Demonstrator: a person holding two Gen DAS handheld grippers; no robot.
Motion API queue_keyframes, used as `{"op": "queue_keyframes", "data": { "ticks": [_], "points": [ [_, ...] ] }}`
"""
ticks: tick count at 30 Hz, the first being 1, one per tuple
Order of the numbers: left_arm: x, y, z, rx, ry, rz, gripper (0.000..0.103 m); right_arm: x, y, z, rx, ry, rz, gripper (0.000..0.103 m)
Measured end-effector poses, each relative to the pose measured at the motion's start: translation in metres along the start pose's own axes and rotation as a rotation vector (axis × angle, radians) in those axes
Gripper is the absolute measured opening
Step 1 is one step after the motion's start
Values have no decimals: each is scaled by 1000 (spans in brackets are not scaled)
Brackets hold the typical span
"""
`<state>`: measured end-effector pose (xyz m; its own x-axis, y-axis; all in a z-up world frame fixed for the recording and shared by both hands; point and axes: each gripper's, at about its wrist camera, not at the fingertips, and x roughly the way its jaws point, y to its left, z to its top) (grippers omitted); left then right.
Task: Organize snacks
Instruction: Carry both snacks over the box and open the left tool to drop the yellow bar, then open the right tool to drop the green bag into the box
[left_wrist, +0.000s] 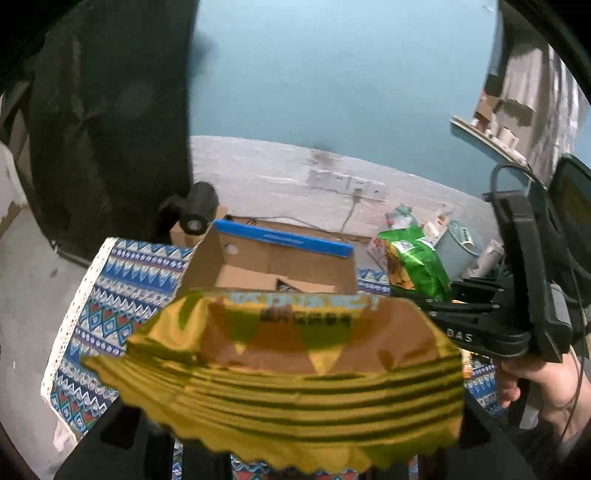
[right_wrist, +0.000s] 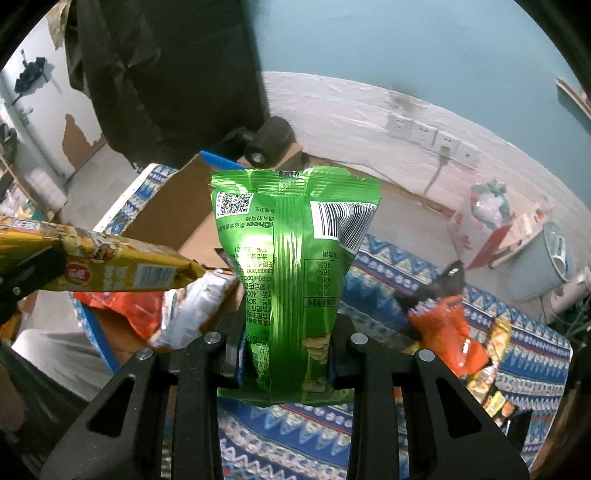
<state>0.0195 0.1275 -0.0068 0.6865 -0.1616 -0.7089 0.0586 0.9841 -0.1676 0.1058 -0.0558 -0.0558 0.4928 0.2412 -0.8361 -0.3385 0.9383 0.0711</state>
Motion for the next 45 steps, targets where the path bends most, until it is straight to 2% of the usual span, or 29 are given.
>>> {"op": "queue_keyframes", "data": {
  "ticks": [7, 12, 18, 20, 21, 22, 23, 29, 35, 41, 44, 45],
  "points": [
    [21, 27, 2, -61, 40, 42, 31, 22, 23, 9, -18, 30, 33, 29],
    [40, 39, 3, -92, 58, 102, 31, 35, 36, 15, -33, 44, 50, 29],
    [64, 55, 0, -164, 138, 104, 34, 45, 42, 19, -33, 57, 66, 29],
    [65, 55, -1, -176, 149, 137, 51, 49, 43, 19, -35, 69, 73, 29],
    [63, 56, -1, -181, 145, 145, 56, 51, 43, 19, -33, 73, 77, 29],
    [60, 56, 0, -187, 137, 148, 68, 53, 43, 18, -32, 76, 79, 29],
    [57, 56, 1, -193, 124, 151, 74, 54, 42, 18, -32, 78, 80, 29],
    [36, 57, 4, -197, 61, 155, 80, 61, 43, 20, -21, 91, 94, 29],
    [40, 62, 0, -193, 85, 160, 80, 75, 50, 20, -13, 124, 121, 29],
    [37, 66, -2, -212, 89, 156, 80, 78, 56, 22, -9, 118, 132, 35],
    [35, 63, -1, -207, 83, 157, 80, 76, 53, 23, 4, 108, 141, 54],
    [35, 62, -1, -203, 83, 158, 80, 74, 52, 23, 7, 100, 135, 57]
  ]
}}
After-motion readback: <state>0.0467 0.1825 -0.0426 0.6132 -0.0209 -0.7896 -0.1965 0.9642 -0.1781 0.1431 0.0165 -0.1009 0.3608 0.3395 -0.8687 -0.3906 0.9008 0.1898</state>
